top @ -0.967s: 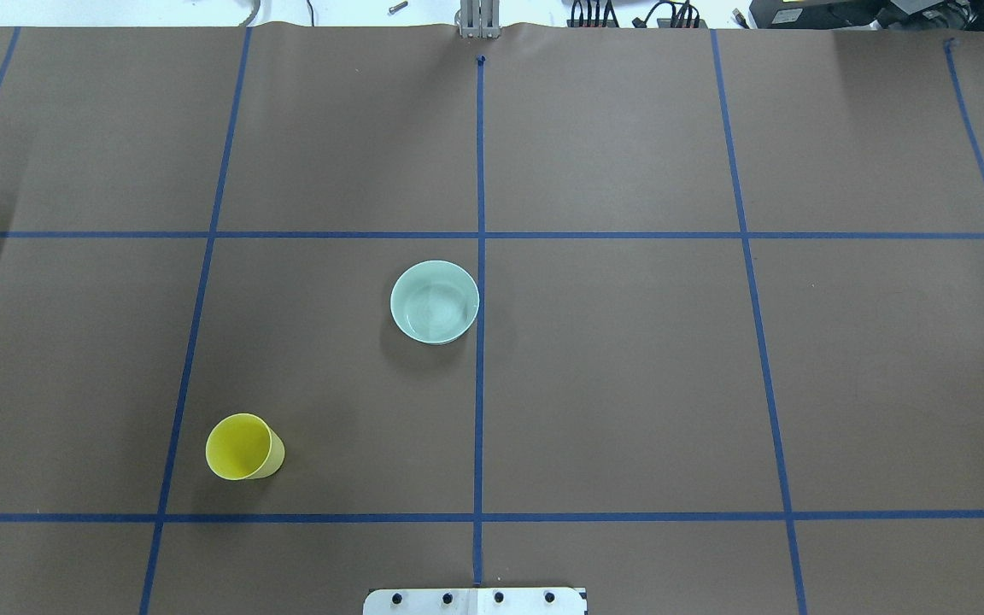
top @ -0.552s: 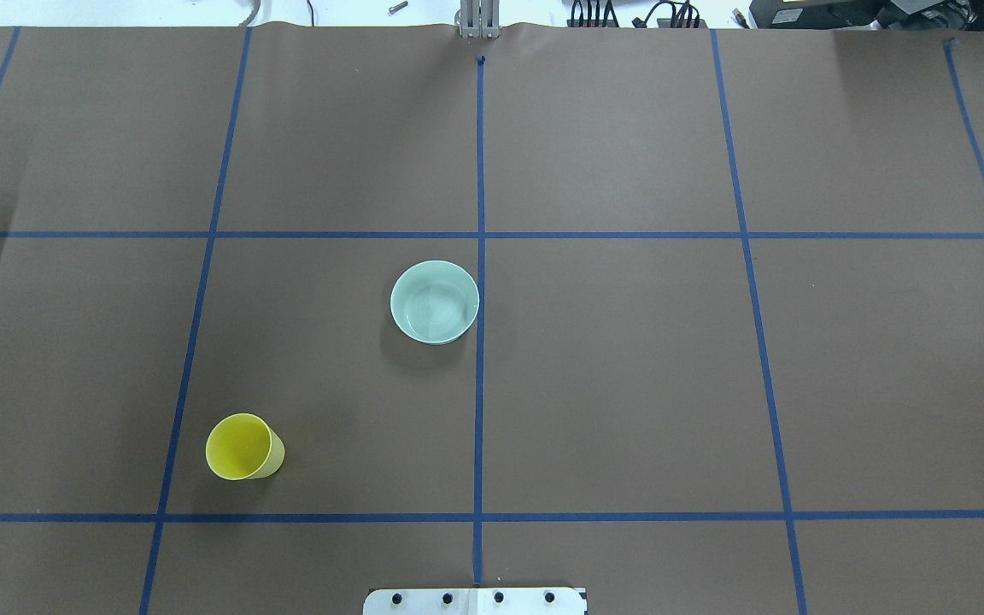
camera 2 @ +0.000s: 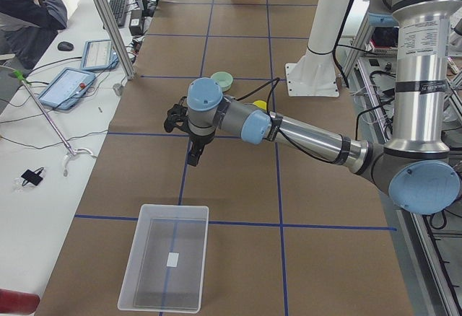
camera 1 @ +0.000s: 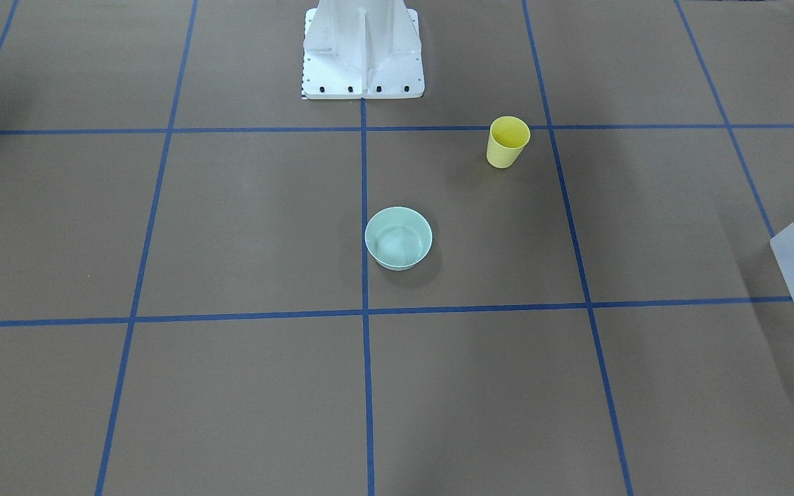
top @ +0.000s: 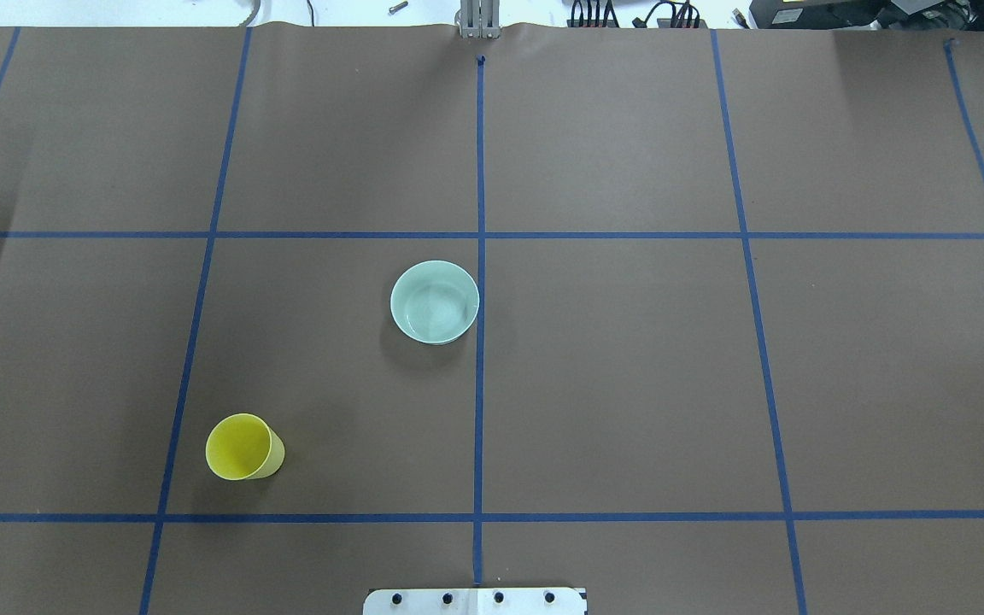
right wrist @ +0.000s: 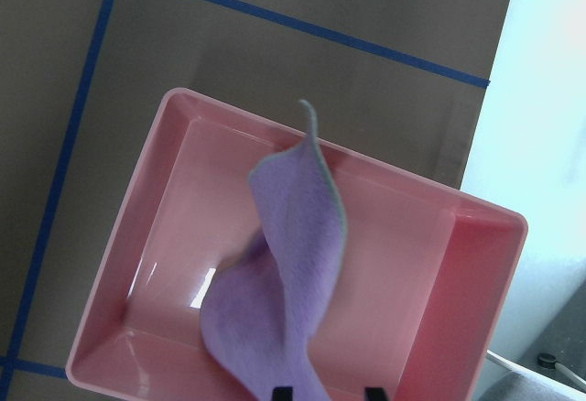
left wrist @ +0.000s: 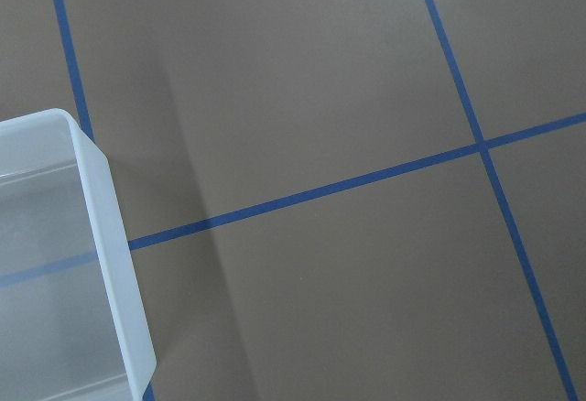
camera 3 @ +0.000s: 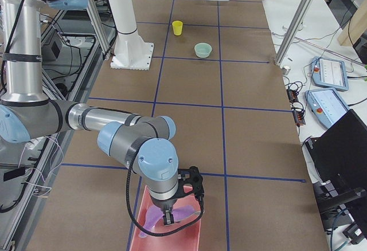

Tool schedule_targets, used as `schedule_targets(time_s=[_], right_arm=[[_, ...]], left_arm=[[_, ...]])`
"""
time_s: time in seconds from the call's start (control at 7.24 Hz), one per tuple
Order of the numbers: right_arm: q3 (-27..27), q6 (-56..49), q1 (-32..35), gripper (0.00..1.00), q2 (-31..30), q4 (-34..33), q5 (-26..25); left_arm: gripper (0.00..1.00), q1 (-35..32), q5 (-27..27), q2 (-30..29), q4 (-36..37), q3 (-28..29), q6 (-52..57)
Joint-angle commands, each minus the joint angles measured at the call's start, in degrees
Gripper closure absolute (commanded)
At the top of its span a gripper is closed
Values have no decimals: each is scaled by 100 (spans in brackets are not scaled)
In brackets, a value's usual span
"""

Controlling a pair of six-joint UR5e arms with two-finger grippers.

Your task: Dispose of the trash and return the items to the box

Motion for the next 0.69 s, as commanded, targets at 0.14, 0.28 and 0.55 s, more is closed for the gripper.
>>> schedule_targets(time_s=[0.14, 0.28, 0.55], right_arm=[[65, 274, -223, 0, 95, -18, 69], [64, 538, -294, 0, 87, -1, 270], [73, 785, -557, 0, 87, 17, 693]], left_arm=[[1, 1206, 403, -510, 62, -491, -2713], [1, 2303, 1321, -807, 97, -843, -4214], [1, 3846, 1960, -1623, 490, -1214, -6207]])
